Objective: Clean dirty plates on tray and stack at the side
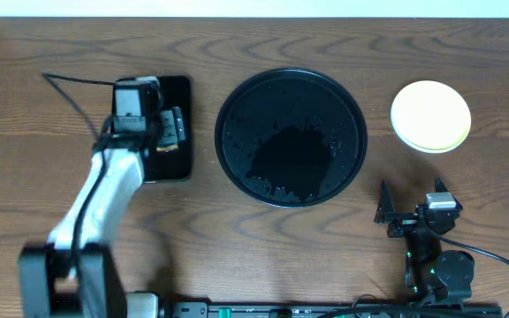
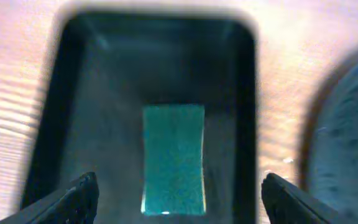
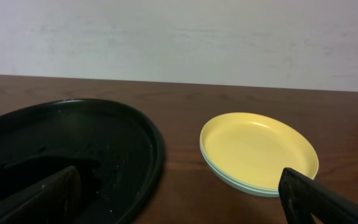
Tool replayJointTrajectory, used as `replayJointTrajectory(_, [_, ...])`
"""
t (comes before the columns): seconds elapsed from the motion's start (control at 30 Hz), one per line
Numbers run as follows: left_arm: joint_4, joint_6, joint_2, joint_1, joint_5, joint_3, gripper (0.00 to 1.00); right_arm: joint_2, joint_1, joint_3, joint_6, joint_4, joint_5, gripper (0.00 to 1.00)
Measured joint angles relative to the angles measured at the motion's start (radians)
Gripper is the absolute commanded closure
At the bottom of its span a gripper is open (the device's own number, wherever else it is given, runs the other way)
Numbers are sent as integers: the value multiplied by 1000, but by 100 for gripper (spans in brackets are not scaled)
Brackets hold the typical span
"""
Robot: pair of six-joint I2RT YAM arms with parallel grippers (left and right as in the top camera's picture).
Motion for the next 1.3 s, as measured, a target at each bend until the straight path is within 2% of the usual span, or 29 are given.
replayJointTrajectory(0.23, [-29,0,-504,-2,0,0,16,0,0,0,1,1,0,1])
replayJointTrajectory(0.47, [-36,0,-923,-2,0,-20,16,0,0,0,1,0,0,1])
replayJointTrajectory(0.7, [-254,0,-1234,-2,0,-213,16,0,0,0,1,1,0,1])
replayJointTrajectory(0.87, [-264,0,-1413,-2,0,-396,16,-1,0,0,1,0,0,1])
replayJointTrajectory(1.0, [-133,-7,-1511,-2,0,-544,16,-1,0,0,1,0,0,1])
replayJointTrajectory(1.23, [308,-61,-1530,-2,51,-726,16,-1,0,0,1,0,0,1])
replayJointTrajectory(1.3, [383,-76,-1530,-2,66,-767,16,-1,0,0,1,0,0,1])
